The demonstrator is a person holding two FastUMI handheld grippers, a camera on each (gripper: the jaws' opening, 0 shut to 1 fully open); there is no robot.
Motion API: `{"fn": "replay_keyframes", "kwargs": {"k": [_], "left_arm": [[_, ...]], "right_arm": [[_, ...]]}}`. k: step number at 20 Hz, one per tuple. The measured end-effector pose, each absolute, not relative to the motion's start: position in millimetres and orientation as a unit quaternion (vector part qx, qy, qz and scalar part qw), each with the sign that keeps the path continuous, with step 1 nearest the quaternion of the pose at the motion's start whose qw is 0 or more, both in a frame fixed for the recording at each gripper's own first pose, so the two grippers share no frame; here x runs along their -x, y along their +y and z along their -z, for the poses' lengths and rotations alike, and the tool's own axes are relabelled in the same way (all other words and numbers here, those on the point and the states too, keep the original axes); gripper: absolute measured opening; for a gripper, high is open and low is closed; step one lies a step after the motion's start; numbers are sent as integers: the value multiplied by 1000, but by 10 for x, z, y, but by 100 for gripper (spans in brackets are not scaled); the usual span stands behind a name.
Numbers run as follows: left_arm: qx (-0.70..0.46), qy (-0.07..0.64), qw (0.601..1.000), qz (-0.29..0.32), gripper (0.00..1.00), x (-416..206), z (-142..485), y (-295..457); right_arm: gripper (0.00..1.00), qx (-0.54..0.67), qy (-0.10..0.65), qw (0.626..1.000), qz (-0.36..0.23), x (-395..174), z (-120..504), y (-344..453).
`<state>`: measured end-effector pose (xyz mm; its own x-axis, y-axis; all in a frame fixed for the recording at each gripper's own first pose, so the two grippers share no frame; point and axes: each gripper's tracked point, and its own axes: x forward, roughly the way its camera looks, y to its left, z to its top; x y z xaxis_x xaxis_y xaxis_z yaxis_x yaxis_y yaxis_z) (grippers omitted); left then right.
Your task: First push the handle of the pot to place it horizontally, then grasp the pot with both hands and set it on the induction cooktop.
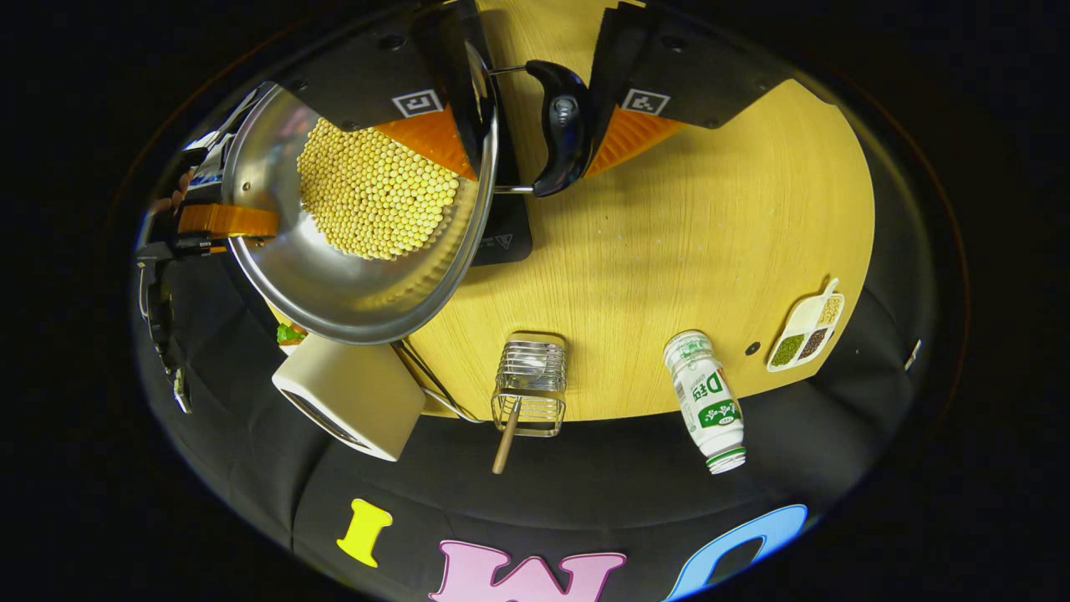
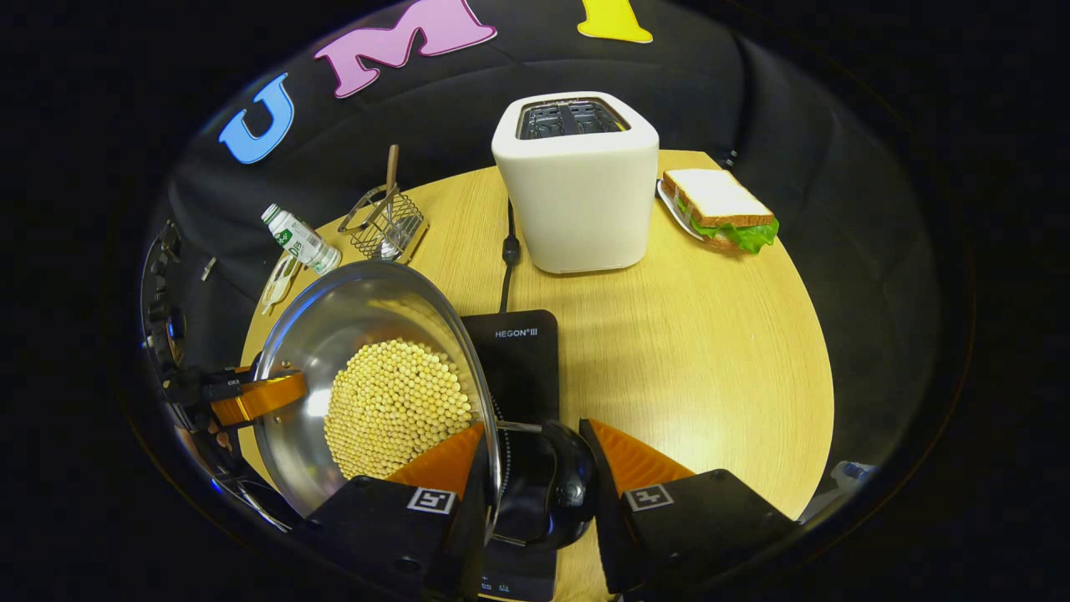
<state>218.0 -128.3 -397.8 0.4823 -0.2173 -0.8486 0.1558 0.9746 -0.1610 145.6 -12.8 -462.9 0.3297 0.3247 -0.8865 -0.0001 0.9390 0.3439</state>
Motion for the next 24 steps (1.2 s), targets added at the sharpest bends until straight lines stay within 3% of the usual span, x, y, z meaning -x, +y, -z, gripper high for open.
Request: {"fn": "replay_keyframes", "kwargs": {"k": [5, 8, 9, 10, 11, 12, 24], "left_arm": [[32, 505, 856, 108, 62, -2144, 3977, -1276], [8, 500, 860, 98, 69, -2166, 3932, -1241], [-2, 499, 861, 99, 77, -2173, 3911, -1237], [-11, 498, 862, 96, 86, -2172, 3905, -1218], [-14, 497, 862, 95, 95, -2173, 3886, -1208], [-13, 495, 863, 95, 95, -2171, 3873, -1208], [-21, 436, 896, 75, 95, -2028, 3353, -1016]], "right_arm": [[58, -145, 571, 801, -102, -1439, 4632, -121], [63, -142, 563, 809, -94, -1491, 4602, -154], [66, -149, 557, 812, -90, -1530, 4595, -140], [80, -155, 556, 812, -86, -1546, 4575, -140], [85, -161, 557, 810, -84, -1526, 4592, -109], [100, -160, 557, 811, -81, -1524, 4532, -155], [99, -156, 479, 862, -51, -1570, 3969, -309]]}}
